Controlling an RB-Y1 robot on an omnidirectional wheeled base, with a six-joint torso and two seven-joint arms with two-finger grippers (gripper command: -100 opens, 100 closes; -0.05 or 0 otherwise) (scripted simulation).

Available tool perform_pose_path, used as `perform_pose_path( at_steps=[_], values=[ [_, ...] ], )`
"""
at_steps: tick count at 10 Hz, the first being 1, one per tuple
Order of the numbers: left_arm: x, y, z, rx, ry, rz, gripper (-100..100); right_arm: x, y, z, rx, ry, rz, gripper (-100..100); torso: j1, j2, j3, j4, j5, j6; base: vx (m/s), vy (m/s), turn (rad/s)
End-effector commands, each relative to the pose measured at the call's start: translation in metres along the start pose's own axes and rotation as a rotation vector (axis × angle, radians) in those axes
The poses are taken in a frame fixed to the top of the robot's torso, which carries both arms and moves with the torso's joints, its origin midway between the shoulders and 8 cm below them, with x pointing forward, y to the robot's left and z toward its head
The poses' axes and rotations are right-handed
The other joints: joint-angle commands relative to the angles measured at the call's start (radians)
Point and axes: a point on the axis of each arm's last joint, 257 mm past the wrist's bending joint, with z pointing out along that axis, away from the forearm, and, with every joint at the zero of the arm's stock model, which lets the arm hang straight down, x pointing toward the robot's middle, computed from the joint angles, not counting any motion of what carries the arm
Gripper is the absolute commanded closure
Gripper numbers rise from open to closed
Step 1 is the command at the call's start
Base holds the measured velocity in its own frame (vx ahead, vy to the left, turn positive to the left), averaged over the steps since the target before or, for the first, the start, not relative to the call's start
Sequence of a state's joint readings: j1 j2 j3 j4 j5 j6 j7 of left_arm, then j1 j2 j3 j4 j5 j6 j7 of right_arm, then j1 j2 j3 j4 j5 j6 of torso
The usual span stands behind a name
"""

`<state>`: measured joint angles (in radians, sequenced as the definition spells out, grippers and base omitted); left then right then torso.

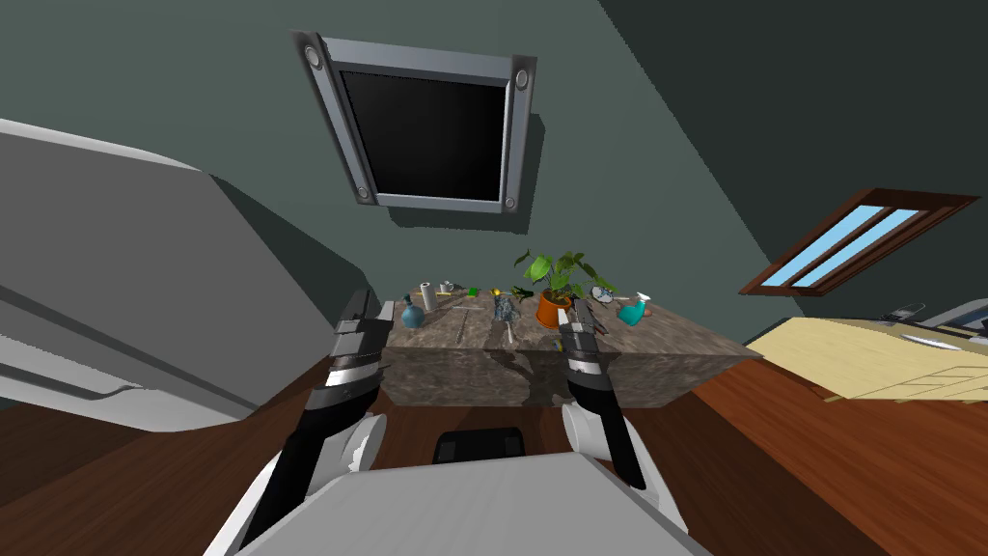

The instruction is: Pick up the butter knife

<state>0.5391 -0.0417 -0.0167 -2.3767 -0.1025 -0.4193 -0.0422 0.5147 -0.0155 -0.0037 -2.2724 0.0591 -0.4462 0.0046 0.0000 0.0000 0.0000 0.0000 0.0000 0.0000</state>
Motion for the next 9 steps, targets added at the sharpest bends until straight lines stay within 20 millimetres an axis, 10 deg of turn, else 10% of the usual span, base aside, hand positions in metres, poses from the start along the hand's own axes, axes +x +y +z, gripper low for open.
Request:
perform_pose_path(
  at_steps=[1,9],
  values=[
    [0.006,0.005,0.0,-0.009,0.043,0.005,-100,0.0,0.0,0.0,0.0,0.0,0.0,0,0.0,0.0,0.0,0.0,0.0,0.0,0.0,0.0,0.0],
    [0.024,0.066,0.003,-0.163,0.185,-0.065,-100,0.0,0.0,0.0,0.0,0.0,0.0,0,0.0,-0.001,-0.001,0.0,0.0,0.0,0.008,-0.008,0.007]
  ],
)
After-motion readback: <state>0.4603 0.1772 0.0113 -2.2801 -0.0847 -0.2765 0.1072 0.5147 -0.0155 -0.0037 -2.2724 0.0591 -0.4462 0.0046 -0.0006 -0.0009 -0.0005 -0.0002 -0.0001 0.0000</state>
